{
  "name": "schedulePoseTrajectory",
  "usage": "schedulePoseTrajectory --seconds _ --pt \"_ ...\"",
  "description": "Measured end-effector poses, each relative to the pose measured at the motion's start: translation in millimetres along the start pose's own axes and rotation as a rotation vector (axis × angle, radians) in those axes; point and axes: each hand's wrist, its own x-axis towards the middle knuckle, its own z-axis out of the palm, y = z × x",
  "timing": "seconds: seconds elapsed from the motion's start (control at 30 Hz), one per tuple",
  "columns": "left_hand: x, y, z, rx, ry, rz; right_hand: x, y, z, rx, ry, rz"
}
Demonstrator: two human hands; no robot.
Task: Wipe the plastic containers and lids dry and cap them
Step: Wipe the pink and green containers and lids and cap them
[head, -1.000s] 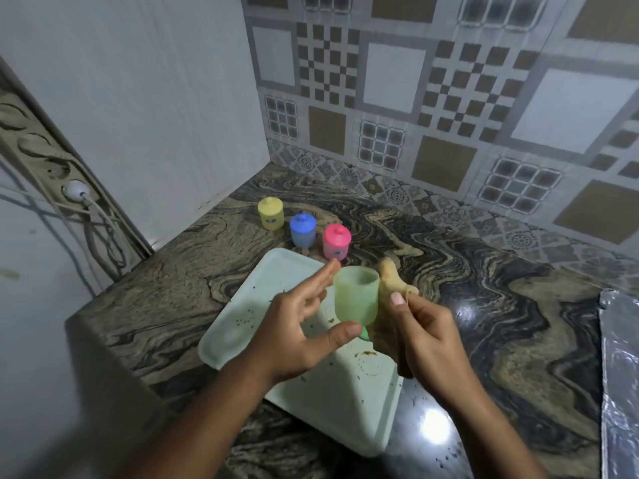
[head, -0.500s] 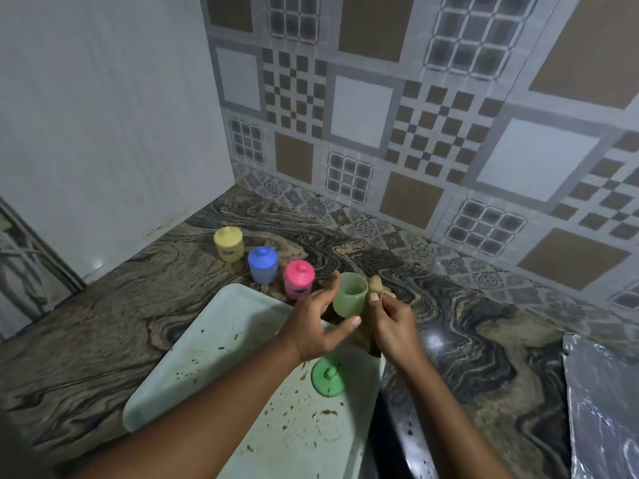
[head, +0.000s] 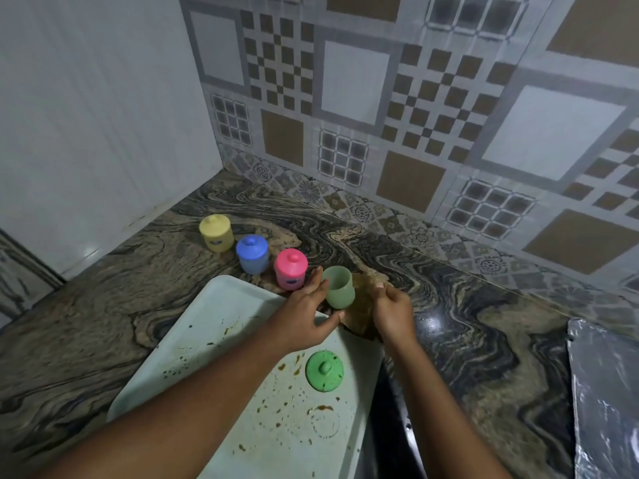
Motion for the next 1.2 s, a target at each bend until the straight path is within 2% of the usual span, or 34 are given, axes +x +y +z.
schedulePoseTrajectory --seconds 0.2,0.37,0.57,0.67,0.77,0.87,0.93,0.97,1.07,1.2 --pt "-1.2 4.3 5.2 0.039 0.002 0.048 -21.4 0.1 -17.3 0.108 0.033 0.009" --pt "9.7 3.1 8.4 0.037 0.063 0.074 -29.9 2.4 -20.1 0.046 -0.009 -0.047" --pt "20.4 0.2 4.7 0.323 0.020 0.107 -28.3 3.0 -20.8 0.030 0.002 -0.041" --pt "15.8 7.2 -2.7 0.371 -0.020 0.078 -30.7 -1.1 -20.9 0.027 -0.014 -0.077" --pt "0.1 18.0 -12.2 0.316 0.084 0.144 -38.9 -9.7 -25.3 0.065 -0.030 -0.119" --pt "-24.9 32.5 -19.5 0.180 0.328 0.337 -55.3 -20.2 -35.3 0.119 -0.032 -0.154" --pt "-47.7 38.6 -23.8 0.092 0.407 0.330 -70.7 -22.8 -43.6 0.136 -0.045 -0.158" --pt "-58.2 40.4 -25.3 0.072 0.364 0.263 -79.5 -22.8 -47.1 0.141 -0.046 -0.161" --pt "-81.8 39.3 -19.3 0.110 0.070 0.021 -109.3 -16.0 -53.7 0.173 -0.049 -0.158" --pt "-88.5 41.4 -5.2 0.251 -0.079 -0.076 -143.2 -10.4 -52.9 0.218 -0.066 -0.127"
